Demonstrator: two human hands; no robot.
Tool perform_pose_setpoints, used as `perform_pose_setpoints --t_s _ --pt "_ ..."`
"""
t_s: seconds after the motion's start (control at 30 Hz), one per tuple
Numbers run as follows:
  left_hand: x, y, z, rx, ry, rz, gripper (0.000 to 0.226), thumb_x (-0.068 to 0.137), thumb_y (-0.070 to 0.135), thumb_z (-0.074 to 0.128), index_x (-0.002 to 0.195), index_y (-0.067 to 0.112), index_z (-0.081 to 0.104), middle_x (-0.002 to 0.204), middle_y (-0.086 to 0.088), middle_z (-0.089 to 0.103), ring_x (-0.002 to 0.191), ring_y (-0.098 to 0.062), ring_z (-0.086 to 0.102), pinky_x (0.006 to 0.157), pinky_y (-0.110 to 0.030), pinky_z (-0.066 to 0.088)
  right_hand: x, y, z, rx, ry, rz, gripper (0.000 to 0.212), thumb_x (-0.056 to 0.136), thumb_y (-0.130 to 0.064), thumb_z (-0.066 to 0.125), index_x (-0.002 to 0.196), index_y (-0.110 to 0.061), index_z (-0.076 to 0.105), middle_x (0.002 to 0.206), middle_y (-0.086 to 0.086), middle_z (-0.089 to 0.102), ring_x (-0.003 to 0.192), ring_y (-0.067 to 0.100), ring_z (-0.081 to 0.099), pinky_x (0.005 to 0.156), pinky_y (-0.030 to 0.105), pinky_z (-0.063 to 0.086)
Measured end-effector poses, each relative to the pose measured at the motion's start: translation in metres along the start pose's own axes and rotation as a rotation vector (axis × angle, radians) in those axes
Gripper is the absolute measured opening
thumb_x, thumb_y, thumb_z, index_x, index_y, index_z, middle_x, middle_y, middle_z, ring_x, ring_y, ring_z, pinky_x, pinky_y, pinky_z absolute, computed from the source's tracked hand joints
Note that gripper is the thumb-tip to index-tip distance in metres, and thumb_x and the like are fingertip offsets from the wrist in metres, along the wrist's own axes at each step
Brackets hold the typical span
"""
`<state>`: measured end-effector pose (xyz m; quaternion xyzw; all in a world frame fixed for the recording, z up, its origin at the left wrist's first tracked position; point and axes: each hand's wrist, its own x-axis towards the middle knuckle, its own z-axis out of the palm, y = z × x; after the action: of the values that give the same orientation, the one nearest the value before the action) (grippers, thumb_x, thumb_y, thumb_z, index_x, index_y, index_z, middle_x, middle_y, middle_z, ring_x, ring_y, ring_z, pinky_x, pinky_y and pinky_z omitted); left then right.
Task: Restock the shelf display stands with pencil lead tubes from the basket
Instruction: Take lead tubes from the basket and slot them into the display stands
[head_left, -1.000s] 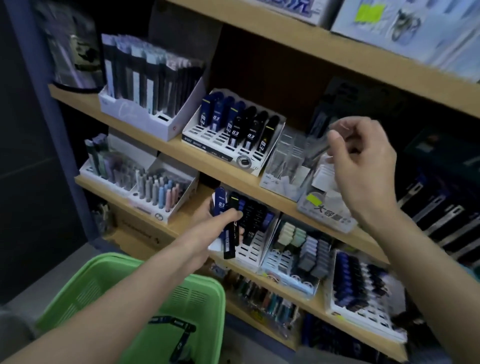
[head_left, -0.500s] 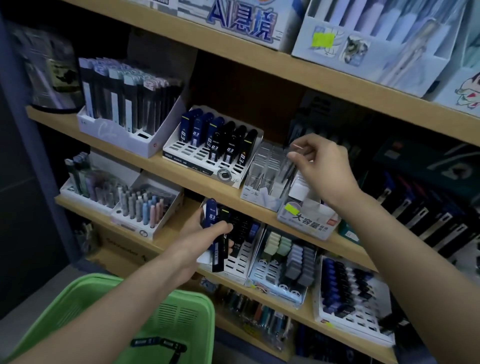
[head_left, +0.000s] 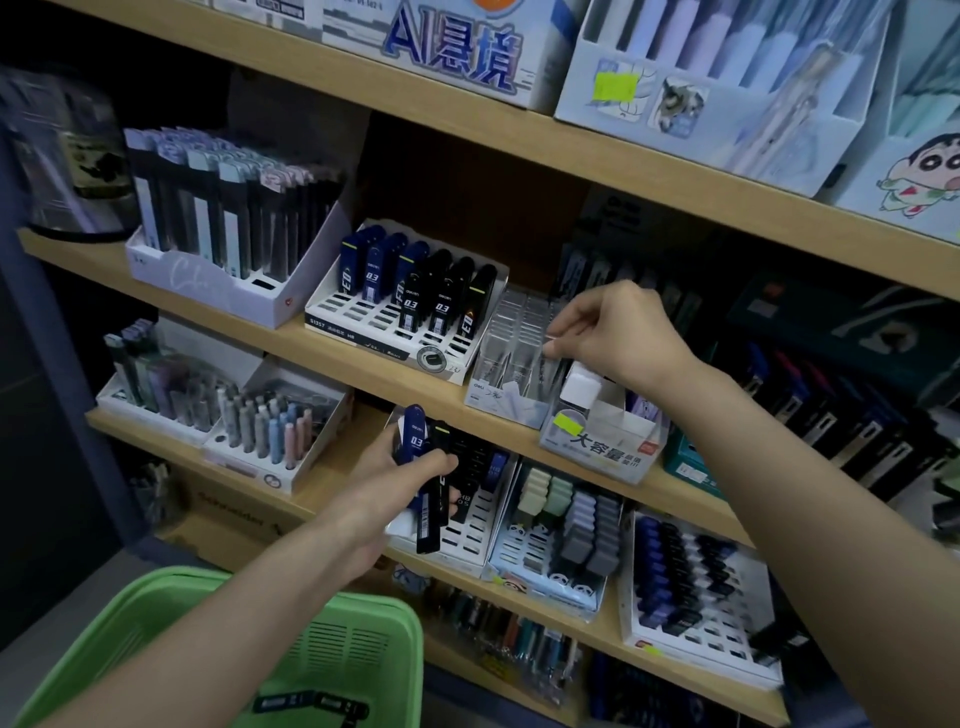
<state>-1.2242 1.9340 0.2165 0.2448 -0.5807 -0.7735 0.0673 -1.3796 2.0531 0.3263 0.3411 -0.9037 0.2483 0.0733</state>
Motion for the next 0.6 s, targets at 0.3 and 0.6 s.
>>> perform_pose_setpoints --t_s 0.3,0.6 --pt "0.004 0.000 -0.001 -0.025 -0.015 0.001 0.028 0.084 0.013 0.068 0.109 0.020 0.058 0.068 0.015 0.069 0.078 0.003 0.059 0.106 -0.038 0.021 -0.004 -0.007 -0.013 -0.153 -0.003 -0.030 0.006 0.084 -0.022 0.071 0.080 -0.024 0.073 0.074 -0.011 0.063 0.083 0.012 0.063 0.078 0.038 0.055" --pt "0.004 -0.002 0.000 -0.044 -0.056 0.017 0.025 0.083 0.015 0.069 0.105 0.022 0.058 0.073 0.010 0.072 0.083 -0.002 0.066 0.107 -0.041 0.021 -0.006 -0.008 -0.006 -0.225 0.009 -0.042 0.007 0.082 -0.023 0.073 0.077 -0.022 0.069 0.071 -0.010 0.061 0.078 0.011 0.063 0.074 0.036 0.056"
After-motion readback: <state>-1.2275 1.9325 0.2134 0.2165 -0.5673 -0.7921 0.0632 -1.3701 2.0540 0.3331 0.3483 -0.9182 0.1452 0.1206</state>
